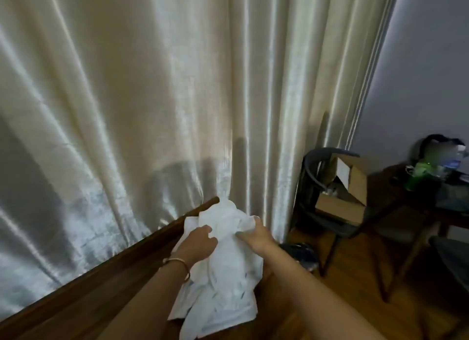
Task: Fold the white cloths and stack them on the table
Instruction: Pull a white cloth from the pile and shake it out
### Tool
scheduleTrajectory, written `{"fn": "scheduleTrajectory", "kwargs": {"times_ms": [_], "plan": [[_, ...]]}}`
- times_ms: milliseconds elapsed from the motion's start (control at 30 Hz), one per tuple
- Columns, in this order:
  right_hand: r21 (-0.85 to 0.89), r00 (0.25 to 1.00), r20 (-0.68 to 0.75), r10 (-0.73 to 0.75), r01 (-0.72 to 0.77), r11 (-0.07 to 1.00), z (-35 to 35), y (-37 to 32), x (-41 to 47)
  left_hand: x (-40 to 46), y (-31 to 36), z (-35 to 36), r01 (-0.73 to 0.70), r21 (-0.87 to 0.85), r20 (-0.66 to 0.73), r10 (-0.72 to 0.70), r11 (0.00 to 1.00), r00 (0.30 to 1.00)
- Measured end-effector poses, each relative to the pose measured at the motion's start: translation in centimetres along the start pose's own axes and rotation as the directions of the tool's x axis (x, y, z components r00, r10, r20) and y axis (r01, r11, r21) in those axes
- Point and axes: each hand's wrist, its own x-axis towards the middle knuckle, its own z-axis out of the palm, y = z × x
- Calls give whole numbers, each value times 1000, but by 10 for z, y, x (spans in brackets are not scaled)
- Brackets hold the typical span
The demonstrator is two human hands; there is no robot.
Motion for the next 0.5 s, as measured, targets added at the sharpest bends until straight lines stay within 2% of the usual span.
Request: {"fn": "scheduleTrajectory", "kwargs": {"times_ms": [67,100,267,300,367,433,500], "plan": [[194,988,-28,152,-144,970,7,-5,19,12,-8,-6,37,1,-14,-37,999,999],[237,979,-31,202,-189,953,10,-9,23,18,-15,-11,64,-15,-25,-65,998,998],[332,908,34,417,-403,853,12,-17,56,43,-27,-31,123,-37,-25,-124,992,992],[297,906,33,421,-411,862,10,-17,62,46,-29,-30,111,-47,-13,-111,993,994],[97,950,7,311,-310,946,0,-27,65,50,-30,-27,73,-51,-9,-73,996,997],[-71,977,20,214,-212,975,-18,-46,61,51,-29,-29,49,-43,-11,-49,998,999],[-19,980,146,132,-130,991,-39,-76,54,49,-28,-42,26,-26,40,-25,999,999]]}}
